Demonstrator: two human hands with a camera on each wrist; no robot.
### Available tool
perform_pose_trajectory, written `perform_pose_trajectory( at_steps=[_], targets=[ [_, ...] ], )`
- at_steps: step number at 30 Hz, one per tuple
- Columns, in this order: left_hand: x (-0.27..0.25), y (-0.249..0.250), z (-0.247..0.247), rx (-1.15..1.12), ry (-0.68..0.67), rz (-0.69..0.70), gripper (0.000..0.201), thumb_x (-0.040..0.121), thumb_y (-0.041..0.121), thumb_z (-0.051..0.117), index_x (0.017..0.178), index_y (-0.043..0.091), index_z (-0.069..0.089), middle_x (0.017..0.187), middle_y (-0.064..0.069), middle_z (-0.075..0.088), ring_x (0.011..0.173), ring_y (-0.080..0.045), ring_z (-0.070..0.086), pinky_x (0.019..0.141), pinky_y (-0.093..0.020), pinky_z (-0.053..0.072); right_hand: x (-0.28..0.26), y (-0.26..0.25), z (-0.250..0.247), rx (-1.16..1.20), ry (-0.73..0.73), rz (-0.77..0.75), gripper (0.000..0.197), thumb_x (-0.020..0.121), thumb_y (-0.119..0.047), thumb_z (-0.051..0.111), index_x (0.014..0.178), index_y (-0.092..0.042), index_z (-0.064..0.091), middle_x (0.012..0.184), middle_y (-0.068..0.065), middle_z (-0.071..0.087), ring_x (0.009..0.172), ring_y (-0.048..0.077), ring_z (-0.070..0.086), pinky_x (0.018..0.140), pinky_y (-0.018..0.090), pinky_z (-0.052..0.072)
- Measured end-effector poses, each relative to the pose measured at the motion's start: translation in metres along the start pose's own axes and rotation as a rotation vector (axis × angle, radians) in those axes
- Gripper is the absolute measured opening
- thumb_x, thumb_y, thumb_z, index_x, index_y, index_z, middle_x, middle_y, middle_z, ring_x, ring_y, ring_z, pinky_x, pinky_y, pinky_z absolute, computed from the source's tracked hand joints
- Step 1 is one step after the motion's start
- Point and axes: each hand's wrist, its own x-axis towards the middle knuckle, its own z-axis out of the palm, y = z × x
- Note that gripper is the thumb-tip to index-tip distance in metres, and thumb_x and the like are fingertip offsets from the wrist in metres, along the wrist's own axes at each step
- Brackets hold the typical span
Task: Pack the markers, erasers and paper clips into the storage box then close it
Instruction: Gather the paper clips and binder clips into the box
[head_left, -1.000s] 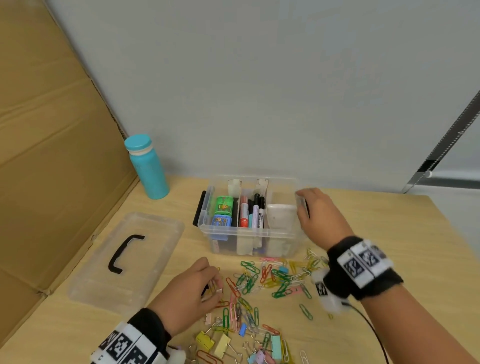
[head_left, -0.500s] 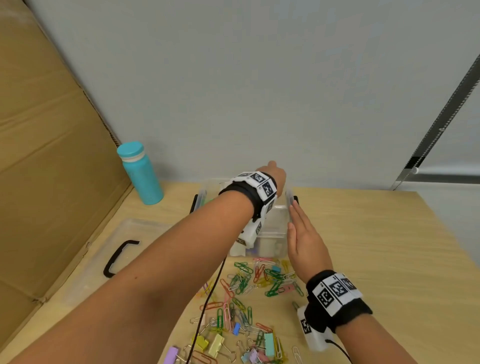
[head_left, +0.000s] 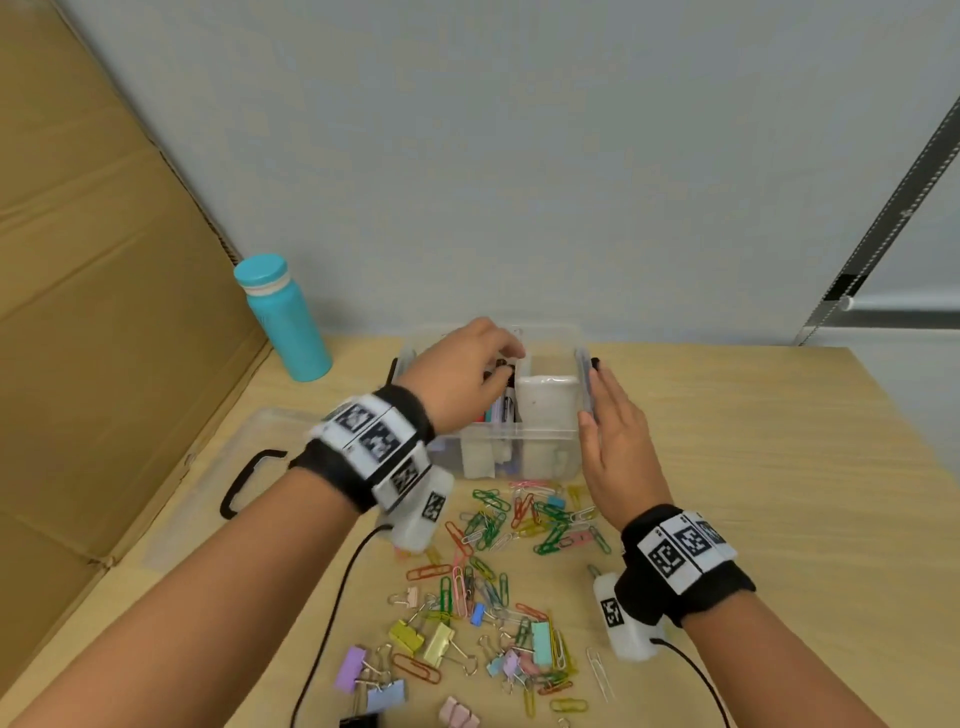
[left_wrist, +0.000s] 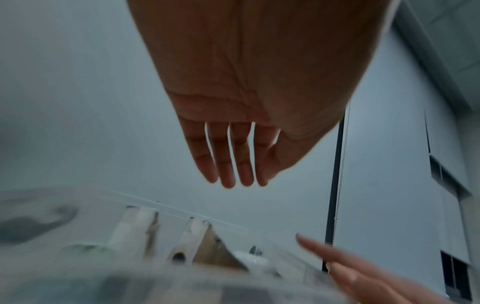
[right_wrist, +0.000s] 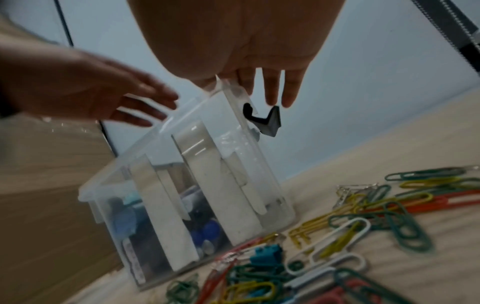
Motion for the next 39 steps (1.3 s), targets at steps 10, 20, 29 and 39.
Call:
perform_pose_trajectory(
  at_steps=[10,20,29,39],
  targets=[
    [-0.141,-0.040,0.058,-0.042,-0.514,-0.134,0.013,0.081,0.038,0.065,0.091,0.032,0.060,0.095,0.017,0.057,0.081,0.001,0.053,0.075,-0.018,0.047,-0.041,0.005,0.001,-0.072,-0.128,0.117,0.006,0.086,-0.015,0.057,0.087,-0.020,0.055,0.088,-0.005,0.053,0.088,0.016,0.049,0.075,0.032,0.046],
    [-0.160,-0.042,0.087,0.050,-0.665,-0.081,0.031,0.074,0.034,0.071,0.101,0.031,0.057,0.099,0.012,0.054,0.080,-0.005,0.049,0.060,-0.013,0.032,-0.025,0.007,0.031,-0.304,-0.526,0.042,0.017,0.092,-0.015,0.054,0.107,-0.018,0.061,0.110,0.003,0.057,0.104,0.023,0.053,0.087,0.036,0.049],
    [-0.155,-0.043,0.094,0.101,-0.634,-0.026,0.038,0.078,0.029,0.066,0.113,0.033,0.050,0.100,0.013,0.052,0.077,-0.007,0.046,0.054,-0.012,0.026,-0.027,0.009,0.031,-0.329,-0.547,0.094,0.035,0.091,-0.013,0.050,0.125,-0.020,0.050,0.119,0.004,0.055,0.111,0.023,0.049,0.087,0.034,0.048],
    [-0.153,-0.050,0.081,-0.021,-0.478,-0.132,0.031,0.078,0.029,0.069,0.103,0.026,0.051,0.091,0.015,0.046,0.081,-0.011,0.057,0.070,-0.021,0.044,-0.035,0.017,0.017,0.004,-0.487,0.223,0.014,0.084,-0.007,0.060,0.093,-0.017,0.059,0.085,0.003,0.057,0.075,0.014,0.052,0.068,0.023,0.043]
  ],
)
